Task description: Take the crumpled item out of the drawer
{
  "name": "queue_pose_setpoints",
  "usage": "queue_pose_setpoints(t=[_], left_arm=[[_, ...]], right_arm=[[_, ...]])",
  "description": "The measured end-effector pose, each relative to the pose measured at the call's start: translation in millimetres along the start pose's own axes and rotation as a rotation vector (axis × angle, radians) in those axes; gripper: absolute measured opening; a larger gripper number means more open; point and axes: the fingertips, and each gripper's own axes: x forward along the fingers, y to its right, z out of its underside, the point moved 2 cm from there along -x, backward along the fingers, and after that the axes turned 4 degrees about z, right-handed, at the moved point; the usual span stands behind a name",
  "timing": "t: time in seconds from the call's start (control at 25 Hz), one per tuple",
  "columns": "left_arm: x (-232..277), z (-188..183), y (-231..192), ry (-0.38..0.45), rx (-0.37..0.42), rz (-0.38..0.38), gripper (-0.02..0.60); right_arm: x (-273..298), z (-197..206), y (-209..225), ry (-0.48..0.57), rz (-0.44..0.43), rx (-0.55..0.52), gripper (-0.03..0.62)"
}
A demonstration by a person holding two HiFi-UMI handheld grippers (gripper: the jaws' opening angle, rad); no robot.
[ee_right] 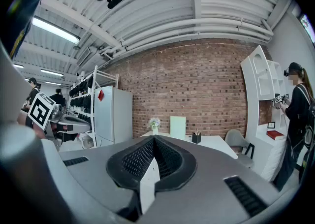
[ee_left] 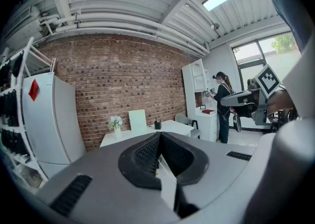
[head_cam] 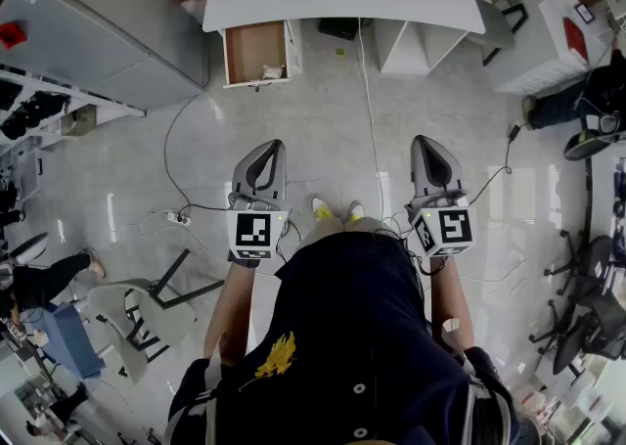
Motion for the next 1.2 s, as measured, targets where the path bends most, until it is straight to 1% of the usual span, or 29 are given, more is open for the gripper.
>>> queue_pose_setpoints(t=[0.2, 0.32, 0.4, 0.48, 0.56, 0.64, 0.68, 0.8, 0.88, 1.04, 1.2], left_arm=[[-11, -3, 16, -0.028, -0.003, -0.061, 0.017], [-14, -3, 25, -0.055, -0.015, -0.102, 0.018], [-12, -9, 33, -0.075, -0.008, -0.117, 0.017], [-10, -20, 42, -0.092, 0.027, -0.113, 0.018], [-9, -27, 47, -0.107, 0.059, -0.113, 0.018], [-9, -29, 45, -0.121, 0.076, -0.122, 0.018], [-9, -29, 43, -0.126, 0.079, -0.131, 0.018], [-10, -26, 37, -0.132, 0.061, -0.180, 0.018], [-2, -28, 35, -0.122, 0.039, -0.198, 0.019], [25, -23, 38, -0.106, -0.009, -0.192, 0.020], [47, -16, 34, -0.109, -0.031, -0.182, 0.020]], right_arm=[[-12, -13, 9, 0.030, -0.026, -0.066, 0.026], [-18, -21, 12, 0.053, -0.059, -0.107, 0.026], [-24, -21, 14, 0.059, -0.086, -0.135, 0.026], [-31, -16, 19, 0.063, -0.116, -0.125, 0.026], [-37, 2, 29, 0.038, -0.129, -0.079, 0.026], [-37, 21, 40, 0.009, -0.116, -0.034, 0.026], [-35, 24, 43, 0.007, -0.107, -0.020, 0.027], [-31, 17, 48, 0.040, -0.103, -0.012, 0.028], [-29, 10, 55, 0.054, -0.107, -0.012, 0.028], [-24, 9, 73, 0.023, -0.102, -0.062, 0.026], [-8, 16, 80, -0.012, -0.085, -0.026, 0.027]])
